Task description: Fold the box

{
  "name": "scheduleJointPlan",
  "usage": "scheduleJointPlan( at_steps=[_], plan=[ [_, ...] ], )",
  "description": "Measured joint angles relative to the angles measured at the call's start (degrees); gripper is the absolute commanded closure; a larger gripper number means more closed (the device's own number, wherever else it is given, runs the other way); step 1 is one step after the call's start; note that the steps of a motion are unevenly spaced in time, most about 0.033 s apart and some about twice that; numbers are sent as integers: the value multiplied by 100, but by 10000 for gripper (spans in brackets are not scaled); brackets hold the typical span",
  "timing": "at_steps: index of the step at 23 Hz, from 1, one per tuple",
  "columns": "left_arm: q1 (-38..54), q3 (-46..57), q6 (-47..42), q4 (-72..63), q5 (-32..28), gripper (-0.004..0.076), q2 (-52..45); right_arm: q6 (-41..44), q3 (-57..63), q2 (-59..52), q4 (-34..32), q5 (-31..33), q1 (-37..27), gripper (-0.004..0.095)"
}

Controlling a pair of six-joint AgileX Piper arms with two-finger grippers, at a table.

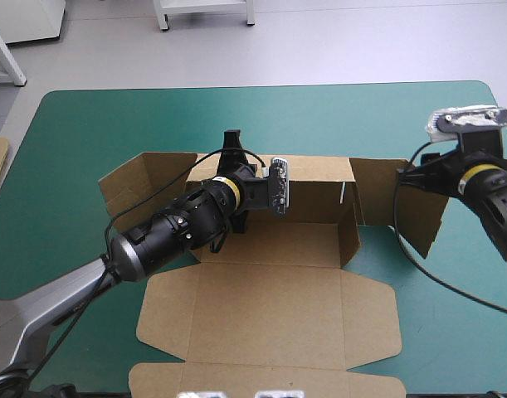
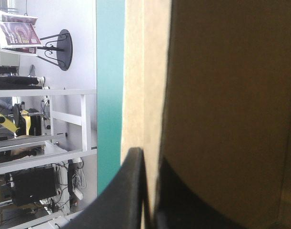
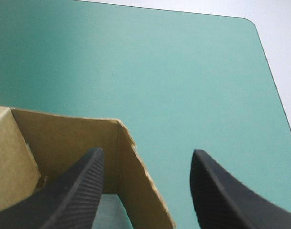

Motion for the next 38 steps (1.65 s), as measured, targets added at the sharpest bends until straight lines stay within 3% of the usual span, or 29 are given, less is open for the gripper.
scheduleJointPlan(
  at_steps=[8, 13, 17, 26, 30, 38],
  plan=[
    [-49, 13, -376, -1, 107, 733, 0, -693, -2049, 1638, 752, 475, -78, 426],
    [-51, 21, -764, 86, 49, 733, 0, -1550, -3037, 2683, 2285, 712, -986, 426],
    [-56, 234, -1047, 547, -158, 733, 0, -2057, -3447, 3343, 2981, 1080, -1349, 426],
    [-56, 523, -1547, 1088, -444, 733, -19, -2291, -4223, 4861, 3139, 1711, -1393, 426],
    [-56, 545, -1559, 1111, -481, 733, -19, -2360, -4228, 5034, 3066, 2036, -1397, 426],
    [-50, 923, -2136, 1876, -777, 733, -68, -2436, -4046, 4924, 3127, 2076, -1397, 427]
  ],
)
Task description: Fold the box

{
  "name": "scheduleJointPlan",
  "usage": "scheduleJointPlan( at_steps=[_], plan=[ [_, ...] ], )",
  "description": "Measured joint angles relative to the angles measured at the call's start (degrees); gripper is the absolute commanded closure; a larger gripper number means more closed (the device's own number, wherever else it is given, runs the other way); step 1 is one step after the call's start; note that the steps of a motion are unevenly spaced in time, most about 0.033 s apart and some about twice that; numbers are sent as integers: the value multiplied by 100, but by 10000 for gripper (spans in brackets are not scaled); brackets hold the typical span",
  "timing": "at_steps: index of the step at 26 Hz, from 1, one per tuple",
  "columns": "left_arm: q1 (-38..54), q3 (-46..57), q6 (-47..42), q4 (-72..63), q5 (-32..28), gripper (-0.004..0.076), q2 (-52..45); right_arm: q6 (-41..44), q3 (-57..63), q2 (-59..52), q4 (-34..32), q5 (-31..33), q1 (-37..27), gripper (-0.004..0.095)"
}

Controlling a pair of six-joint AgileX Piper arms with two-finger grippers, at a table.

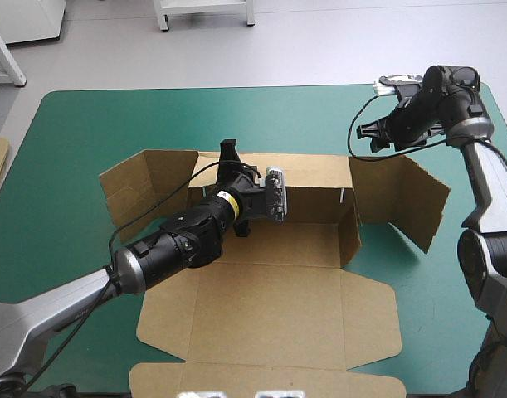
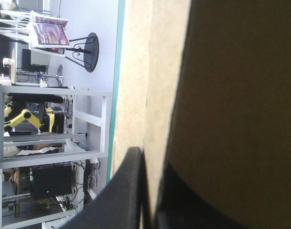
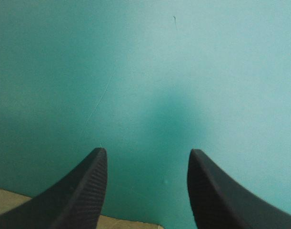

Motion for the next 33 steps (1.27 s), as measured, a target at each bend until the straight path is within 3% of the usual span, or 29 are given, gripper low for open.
scheduleJointPlan(
  at_steps=[11, 20, 28, 33],
  plan=[
    [0, 28, -171, 73, -62, 733, 0, -325, 1652, -1450, 42, -58, 0, 467],
    [0, 28, -171, 80, -79, 733, 0, -650, 3249, -2362, 659, -1123, 0, 469],
    [0, 32, -171, 80, -79, 733, 0, -1739, 4552, -3359, 1599, -2119, 0, 469],
    [0, 32, -171, 80, -79, 733, 0, -2581, 5199, -3891, 2091, -2328, 0, 477]
  ],
)
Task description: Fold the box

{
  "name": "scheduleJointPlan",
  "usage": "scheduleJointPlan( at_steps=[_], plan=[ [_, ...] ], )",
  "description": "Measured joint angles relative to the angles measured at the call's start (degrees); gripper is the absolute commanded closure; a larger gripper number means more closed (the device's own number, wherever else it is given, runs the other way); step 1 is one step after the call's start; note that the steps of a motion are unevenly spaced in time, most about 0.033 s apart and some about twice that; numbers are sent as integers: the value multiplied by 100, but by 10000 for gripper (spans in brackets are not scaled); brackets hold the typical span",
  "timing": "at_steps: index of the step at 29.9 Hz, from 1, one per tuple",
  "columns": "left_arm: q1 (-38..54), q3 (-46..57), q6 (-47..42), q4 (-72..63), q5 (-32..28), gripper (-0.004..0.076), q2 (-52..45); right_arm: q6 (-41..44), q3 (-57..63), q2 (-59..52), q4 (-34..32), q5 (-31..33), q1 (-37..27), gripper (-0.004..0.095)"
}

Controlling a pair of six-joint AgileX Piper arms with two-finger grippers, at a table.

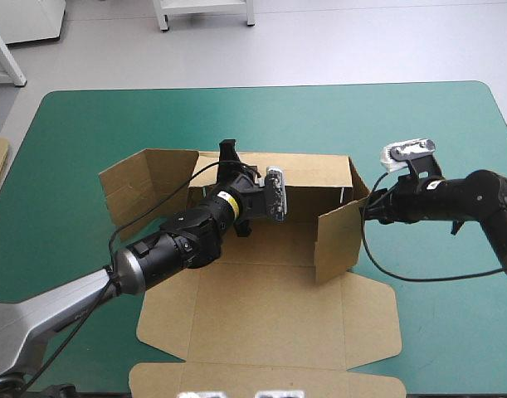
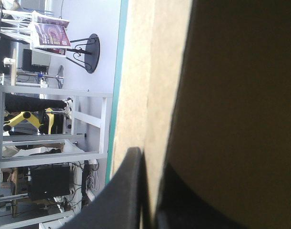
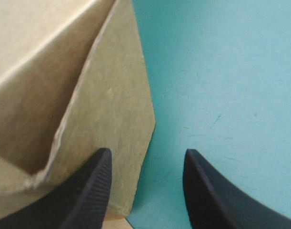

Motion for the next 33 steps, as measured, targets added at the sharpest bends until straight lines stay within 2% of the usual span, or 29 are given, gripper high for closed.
scheduleJointPlan(
  at_steps=[7, 14, 17, 22, 28, 33],
  plan=[
    [0, 0, 0, 28, -7, 733, 0, -1093, 518, -262, 574, -76, 0, 476],
    [0, 0, 0, 33, -13, 732, 0, -1784, 644, -262, 899, 113, 0, 474],
    [0, 0, 0, 33, -13, 732, 0, -2058, 650, -262, 1057, 105, 0, 424],
    [0, 0, 0, 33, -18, 733, 0, -2227, 650, -266, 1263, 201, 0, 302],
    [0, 0, -171, 118, -51, 733, 0, -2385, 650, -266, 1417, 89, 0, 298],
    [-21, 32, -765, 525, -59, 733, 12, -2436, 650, -137, 1656, 54, 0, 300]
  ],
)
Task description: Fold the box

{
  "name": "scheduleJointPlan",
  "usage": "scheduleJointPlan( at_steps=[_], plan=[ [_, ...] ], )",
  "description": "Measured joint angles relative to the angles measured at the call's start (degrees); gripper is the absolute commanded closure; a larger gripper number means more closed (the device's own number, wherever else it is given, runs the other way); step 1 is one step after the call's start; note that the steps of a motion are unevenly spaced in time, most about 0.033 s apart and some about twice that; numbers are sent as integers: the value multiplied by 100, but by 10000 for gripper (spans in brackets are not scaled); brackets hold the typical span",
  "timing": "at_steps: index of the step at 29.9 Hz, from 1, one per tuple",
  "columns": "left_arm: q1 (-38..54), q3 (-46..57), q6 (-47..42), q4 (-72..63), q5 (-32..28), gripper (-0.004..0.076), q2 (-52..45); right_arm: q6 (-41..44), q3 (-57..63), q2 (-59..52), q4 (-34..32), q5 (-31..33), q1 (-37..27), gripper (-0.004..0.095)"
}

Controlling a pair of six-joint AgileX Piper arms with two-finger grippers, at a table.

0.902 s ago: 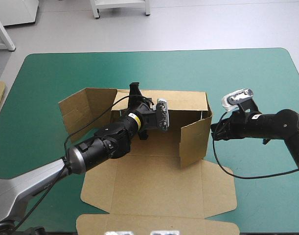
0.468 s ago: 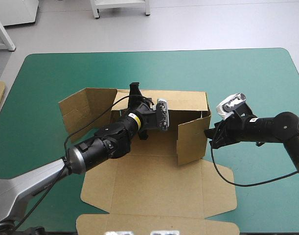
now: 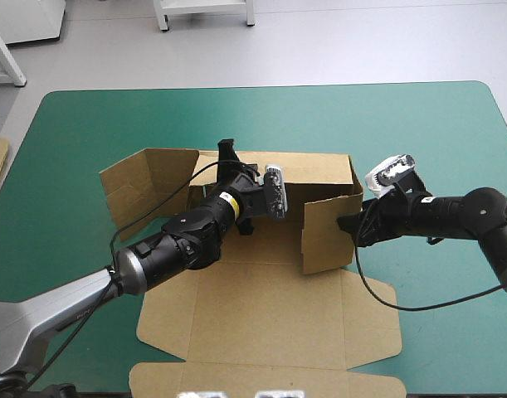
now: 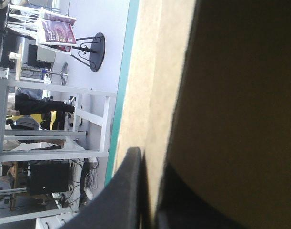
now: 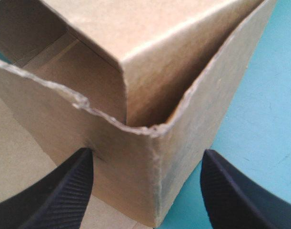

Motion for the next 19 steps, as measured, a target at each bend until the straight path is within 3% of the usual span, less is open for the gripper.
scheduleJointPlan(
  at_steps=[10, 19],
  plan=[
    [-369, -10, -719, 943, 666, 733, 312, -272, 0, 210, 462, -191, 56, 323],
    [-395, 34, -1401, 1566, 860, 733, 385, 262, 35, 262, -307, -1247, 902, 345]
  ],
)
